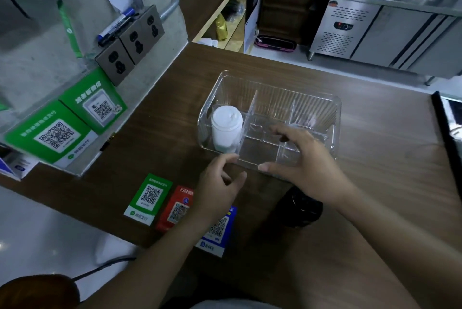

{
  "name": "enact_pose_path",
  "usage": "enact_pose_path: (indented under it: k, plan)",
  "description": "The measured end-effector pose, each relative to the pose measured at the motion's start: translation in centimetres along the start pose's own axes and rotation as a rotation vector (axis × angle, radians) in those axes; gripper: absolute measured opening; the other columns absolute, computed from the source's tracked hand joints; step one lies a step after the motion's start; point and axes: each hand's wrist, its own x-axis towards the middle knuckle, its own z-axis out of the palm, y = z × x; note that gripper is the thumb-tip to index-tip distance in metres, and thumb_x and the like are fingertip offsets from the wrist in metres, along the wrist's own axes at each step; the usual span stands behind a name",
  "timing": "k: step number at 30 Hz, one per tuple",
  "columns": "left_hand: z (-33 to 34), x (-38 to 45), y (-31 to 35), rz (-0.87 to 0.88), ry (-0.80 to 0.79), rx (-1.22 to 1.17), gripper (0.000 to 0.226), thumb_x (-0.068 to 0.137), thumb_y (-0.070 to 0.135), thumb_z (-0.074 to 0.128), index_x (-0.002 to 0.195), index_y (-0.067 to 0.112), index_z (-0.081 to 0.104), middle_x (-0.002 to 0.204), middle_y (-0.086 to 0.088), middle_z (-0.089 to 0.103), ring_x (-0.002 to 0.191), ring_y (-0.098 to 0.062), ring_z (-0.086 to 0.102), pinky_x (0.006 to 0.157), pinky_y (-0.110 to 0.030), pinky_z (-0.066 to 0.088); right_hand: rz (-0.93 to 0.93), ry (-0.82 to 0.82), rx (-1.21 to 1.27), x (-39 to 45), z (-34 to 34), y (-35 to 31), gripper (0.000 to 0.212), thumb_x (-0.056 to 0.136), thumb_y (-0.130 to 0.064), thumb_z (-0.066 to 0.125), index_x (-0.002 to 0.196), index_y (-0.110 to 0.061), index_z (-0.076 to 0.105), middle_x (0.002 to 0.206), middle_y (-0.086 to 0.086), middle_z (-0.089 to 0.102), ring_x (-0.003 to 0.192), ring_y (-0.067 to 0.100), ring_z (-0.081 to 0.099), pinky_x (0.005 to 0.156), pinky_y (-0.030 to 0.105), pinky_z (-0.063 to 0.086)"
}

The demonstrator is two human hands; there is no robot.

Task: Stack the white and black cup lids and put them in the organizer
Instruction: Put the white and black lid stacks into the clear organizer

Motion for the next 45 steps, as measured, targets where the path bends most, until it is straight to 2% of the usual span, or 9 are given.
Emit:
enact_pose_path:
  k: [7, 11, 13, 18, 20, 23, 29, 37, 45]
  plan:
    - [4.8, -2.3, 0.4, 0.074, -0.184, -0.006, 0.040, 0.110, 0.032, 0.076, 0.150, 0.029, 0.069, 0.142, 0.019, 0.071, 0.114, 0.003, 0.070, 0.097, -0.029, 0.062, 0.018, 0.035, -0.011, -7.3, -1.5, 1.8, 0.081, 0.083, -0.066, 0.083, 0.153, -0.036, 0.057, 0.145, -0.019, 0.060, 0.134, 0.006, 0.056, 0.115, 0.049, 0.052]
    - [6.7, -3.6, -0.5, 0.061, -0.306, -0.004, 0.056, 0.107, 0.055, 0.074, 0.159, 0.040, 0.059, 0.144, 0.017, 0.066, 0.124, 0.001, 0.067, 0.100, -0.030, 0.061, 0.084, 0.059, -0.011, -10.2, -1.0, 3.1, 0.083, 0.085, -0.066, 0.081, 0.157, -0.033, 0.055, 0.148, -0.017, 0.060, 0.140, 0.006, 0.051, 0.117, 0.038, 0.047]
    - [7.7, -4.3, -1.0, 0.082, -0.326, 0.031, 0.067, 0.103, 0.061, 0.076, 0.162, 0.039, 0.054, 0.147, 0.017, 0.061, 0.129, 0.000, 0.064, 0.101, -0.029, 0.060, 0.104, 0.064, -0.018, -11.3, -0.4, 3.9, 0.084, 0.085, -0.063, 0.084, 0.157, -0.030, 0.055, 0.146, -0.015, 0.061, 0.139, 0.006, 0.049, 0.116, 0.035, 0.045]
    - [9.8, -5.4, -2.2, 0.114, -0.316, 0.096, 0.089, 0.090, 0.058, 0.090, 0.166, 0.037, 0.047, 0.154, 0.014, 0.052, 0.136, 0.001, 0.053, 0.112, -0.026, 0.051, 0.105, 0.077, -0.016, -12.9, 1.5, 5.3, 0.080, 0.086, -0.050, 0.091, 0.155, -0.029, 0.056, 0.142, -0.020, 0.057, 0.136, 0.008, 0.049, 0.116, 0.032, 0.043]
    - [10.5, -5.2, -2.2, 0.154, -0.301, 0.188, 0.095, 0.084, 0.059, 0.092, 0.164, 0.037, 0.047, 0.151, 0.016, 0.052, 0.139, -0.006, 0.047, 0.115, -0.029, 0.047, 0.110, 0.085, -0.004, -13.1, 1.9, 5.7, 0.080, 0.086, -0.045, 0.091, 0.156, -0.030, 0.054, 0.142, -0.019, 0.057, 0.135, 0.009, 0.051, 0.116, 0.029, 0.043]
    - [11.4, -4.7, -1.8, 0.191, -0.287, 0.348, 0.089, 0.082, 0.056, 0.096, 0.157, 0.031, 0.056, 0.146, 0.013, 0.052, 0.138, -0.014, 0.044, 0.114, -0.037, 0.047, 0.104, 0.094, 0.015, -13.2, 2.0, 5.9, 0.082, 0.086, -0.041, 0.093, 0.157, -0.028, 0.053, 0.144, -0.012, 0.062, 0.133, 0.012, 0.057, 0.115, 0.031, 0.047]
    - [12.3, -4.3, -1.3, 0.169, -0.224, 0.413, 0.069, 0.080, 0.054, 0.097, 0.139, 0.035, 0.068, 0.131, 0.013, 0.049, 0.129, -0.014, 0.044, 0.103, -0.033, 0.045, 0.135, 0.103, 0.017, -13.4, 1.9, 6.0, 0.087, 0.083, -0.043, 0.095, 0.157, -0.030, 0.051, 0.143, -0.013, 0.064, 0.129, 0.005, 0.061, 0.110, 0.021, 0.049]
    - [12.7, -4.2, -1.2, 0.154, -0.208, 0.401, 0.065, 0.081, 0.048, 0.098, 0.138, 0.034, 0.070, 0.130, 0.012, 0.053, 0.129, -0.015, 0.047, 0.105, -0.035, 0.048, 0.115, 0.143, 0.010, -13.8, 2.1, 6.3, 0.083, 0.081, -0.051, 0.092, 0.151, -0.027, 0.056, 0.138, -0.011, 0.070, 0.125, 0.007, 0.068, 0.106, 0.033, 0.058]
    - [11.0, -4.8, -1.6, 0.139, -0.162, 0.350, 0.071, 0.079, 0.052, 0.098, 0.140, 0.030, 0.069, 0.134, 0.014, 0.064, 0.128, -0.011, 0.049, 0.108, -0.037, 0.051, 0.113, 0.091, 0.039, -13.4, 1.9, 5.3, 0.089, 0.082, -0.054, 0.091, 0.157, -0.029, 0.051, 0.145, -0.013, 0.068, 0.130, 0.006, 0.066, 0.111, 0.031, 0.057]
